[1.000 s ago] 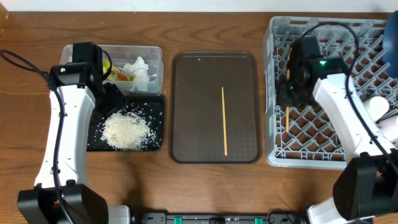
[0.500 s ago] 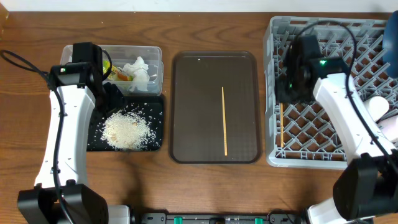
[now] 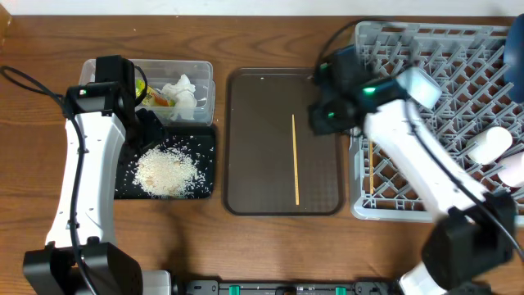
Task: Sort waste into correct bins and load items into the dishwasher rack
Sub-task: 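Lift the chopsticks and carry them to the dish rack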
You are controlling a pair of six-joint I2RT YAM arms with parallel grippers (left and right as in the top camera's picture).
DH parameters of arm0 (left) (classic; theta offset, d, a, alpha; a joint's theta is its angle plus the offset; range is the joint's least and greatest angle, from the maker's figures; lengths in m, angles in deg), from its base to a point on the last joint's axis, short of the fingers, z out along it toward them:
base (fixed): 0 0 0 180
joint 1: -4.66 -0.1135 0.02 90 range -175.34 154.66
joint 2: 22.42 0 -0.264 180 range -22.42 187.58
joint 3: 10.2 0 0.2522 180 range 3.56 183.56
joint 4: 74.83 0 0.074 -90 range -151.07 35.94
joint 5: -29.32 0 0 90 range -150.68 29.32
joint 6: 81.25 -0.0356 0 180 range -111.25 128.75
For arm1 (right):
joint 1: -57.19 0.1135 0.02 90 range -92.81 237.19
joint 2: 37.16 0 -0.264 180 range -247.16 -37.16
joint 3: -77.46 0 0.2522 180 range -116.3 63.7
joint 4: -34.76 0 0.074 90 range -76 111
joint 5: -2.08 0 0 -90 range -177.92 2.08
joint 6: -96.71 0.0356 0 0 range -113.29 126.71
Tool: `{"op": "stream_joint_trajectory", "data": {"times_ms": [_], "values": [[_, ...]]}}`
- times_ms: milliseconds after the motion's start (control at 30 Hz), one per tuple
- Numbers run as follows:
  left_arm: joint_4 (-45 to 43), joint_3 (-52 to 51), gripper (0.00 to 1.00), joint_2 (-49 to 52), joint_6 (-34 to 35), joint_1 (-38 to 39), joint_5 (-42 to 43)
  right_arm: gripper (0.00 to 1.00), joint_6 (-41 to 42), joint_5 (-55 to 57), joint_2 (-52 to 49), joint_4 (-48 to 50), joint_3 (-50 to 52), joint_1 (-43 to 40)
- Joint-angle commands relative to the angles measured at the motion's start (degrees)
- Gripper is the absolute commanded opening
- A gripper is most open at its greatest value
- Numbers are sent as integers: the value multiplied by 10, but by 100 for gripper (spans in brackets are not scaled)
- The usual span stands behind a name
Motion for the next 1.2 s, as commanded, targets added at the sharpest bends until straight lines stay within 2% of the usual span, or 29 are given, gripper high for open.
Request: {"op": "stream_joint_trajectory", "data": {"times_ms": [0, 233, 367, 567, 633, 700, 900, 1167], "values": [[0, -6, 80, 3, 3, -2, 1, 43, 49, 15, -48, -2, 6, 36], [0, -6, 80, 3, 3, -2, 1, 43, 97, 28, -134, -2, 6, 89], [0, -6, 80, 3, 3, -2, 1, 38, 120, 37, -175, -5, 6, 108], [0, -6, 80, 3, 3, -2, 1, 23, 144, 41, -209, -9, 6, 115], [0, -6, 80, 3, 3, -2, 1, 10, 146, 42, -209, -12, 6, 115], [0, -6, 80, 3, 3, -2, 1, 3, 147, 43, -209, -12, 6, 114], [0, -6, 80, 3, 3, -2, 1, 1, 134, 50, -175, -32, -2, 85], [0, -6, 80, 3, 3, -2, 1, 1, 64, 50, -14, -47, -41, -17]]}}
